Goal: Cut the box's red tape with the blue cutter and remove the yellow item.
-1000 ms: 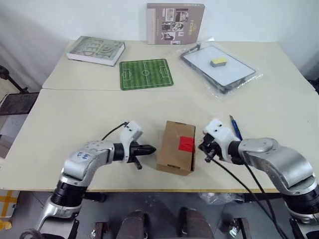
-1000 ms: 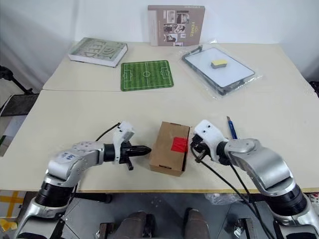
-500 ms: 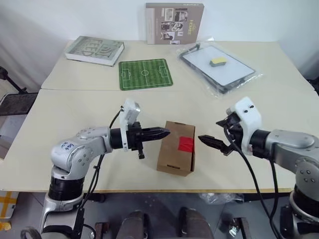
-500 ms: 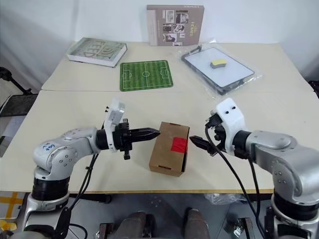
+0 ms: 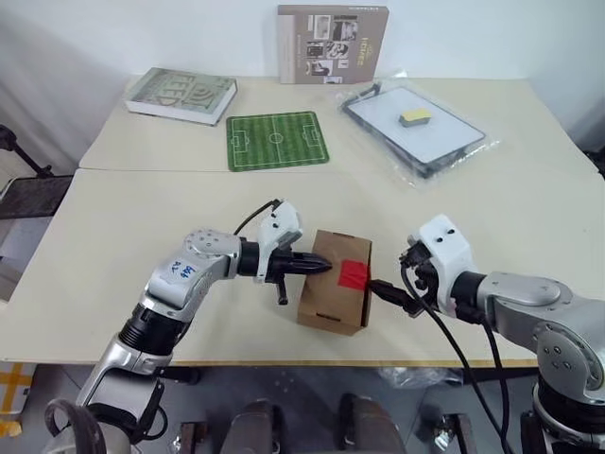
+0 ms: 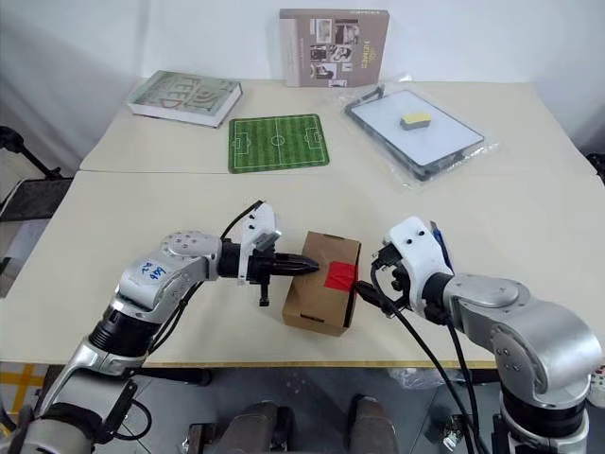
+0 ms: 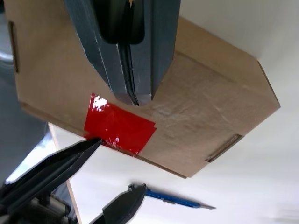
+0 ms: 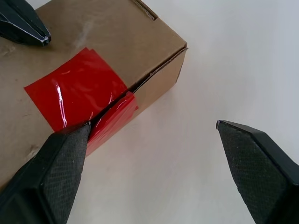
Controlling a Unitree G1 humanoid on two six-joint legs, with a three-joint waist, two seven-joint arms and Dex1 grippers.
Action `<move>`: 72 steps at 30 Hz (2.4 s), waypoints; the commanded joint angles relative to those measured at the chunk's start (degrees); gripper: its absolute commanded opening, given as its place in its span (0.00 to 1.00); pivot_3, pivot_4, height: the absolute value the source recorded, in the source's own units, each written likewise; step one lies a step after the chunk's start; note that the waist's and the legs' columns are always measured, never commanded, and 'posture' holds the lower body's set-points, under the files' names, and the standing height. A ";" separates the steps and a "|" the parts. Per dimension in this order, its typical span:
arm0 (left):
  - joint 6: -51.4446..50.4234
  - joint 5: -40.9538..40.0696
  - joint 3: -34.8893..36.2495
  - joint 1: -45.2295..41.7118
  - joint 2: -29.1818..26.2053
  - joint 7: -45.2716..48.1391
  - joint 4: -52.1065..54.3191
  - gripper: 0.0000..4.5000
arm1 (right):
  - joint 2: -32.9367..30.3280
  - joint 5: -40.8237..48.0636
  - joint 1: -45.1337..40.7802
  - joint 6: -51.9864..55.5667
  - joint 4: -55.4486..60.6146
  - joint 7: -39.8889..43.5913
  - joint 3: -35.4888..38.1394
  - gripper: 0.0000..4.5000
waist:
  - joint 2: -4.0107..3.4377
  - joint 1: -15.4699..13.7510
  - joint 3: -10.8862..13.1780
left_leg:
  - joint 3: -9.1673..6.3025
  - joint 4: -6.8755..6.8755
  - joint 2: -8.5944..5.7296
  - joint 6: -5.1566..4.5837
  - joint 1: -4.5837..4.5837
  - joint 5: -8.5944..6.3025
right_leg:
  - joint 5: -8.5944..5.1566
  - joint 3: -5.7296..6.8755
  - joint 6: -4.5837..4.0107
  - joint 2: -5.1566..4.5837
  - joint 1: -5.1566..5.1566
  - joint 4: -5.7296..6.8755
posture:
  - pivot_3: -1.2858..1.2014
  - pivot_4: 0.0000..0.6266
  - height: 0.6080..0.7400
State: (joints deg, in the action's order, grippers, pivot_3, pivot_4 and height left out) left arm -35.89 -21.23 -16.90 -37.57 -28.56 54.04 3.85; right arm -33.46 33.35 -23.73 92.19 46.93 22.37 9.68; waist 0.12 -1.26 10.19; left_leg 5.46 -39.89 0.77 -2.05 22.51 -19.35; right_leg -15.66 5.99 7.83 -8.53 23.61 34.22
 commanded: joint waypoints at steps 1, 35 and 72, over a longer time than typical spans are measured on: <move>0.26 3.17 -2.49 -0.02 -1.59 1.71 -0.87 0.00 | -2.51 1.06 0.53 0.31 1.06 0.73 -0.94 0.99 | 0.00 0.00 0.00 | 0.00 0.00 0.02 0.00 0.00 0.00 | 0.00 0.00 0.00 0.00 -0.01 -0.01 | 0.52 0.24 1.00; -2.30 3.93 -1.20 2.15 -0.13 -1.23 2.27 0.00 | -9.22 -4.63 -2.51 -10.47 -24.58 7.50 -11.62 0.99 | 0.40 -0.06 -0.27 | -0.07 -0.07 0.16 -0.12 -0.22 -0.05 | 0.04 0.07 0.03 -0.05 -0.39 -0.17 | 0.52 0.24 1.00; -3.09 4.16 0.05 2.68 -0.03 -1.77 2.22 0.00 | 9.21 41.13 -6.51 0.31 -47.41 -22.56 5.45 0.99 | 0.30 2.91 -0.35 | 0.04 0.31 0.30 -0.02 -0.40 -0.03 | 0.01 0.07 -0.05 0.01 -0.32 -0.14 | 0.52 0.24 1.00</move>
State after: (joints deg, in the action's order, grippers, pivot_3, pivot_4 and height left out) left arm -38.52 -18.43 -16.31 -35.45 -28.14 52.70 7.75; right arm -26.17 72.57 -31.34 90.93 0.21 1.35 18.22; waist 0.41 1.64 9.84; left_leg 5.52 -39.58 1.09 -2.06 22.10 -19.38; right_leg -15.65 6.06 7.76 -8.51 23.29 34.08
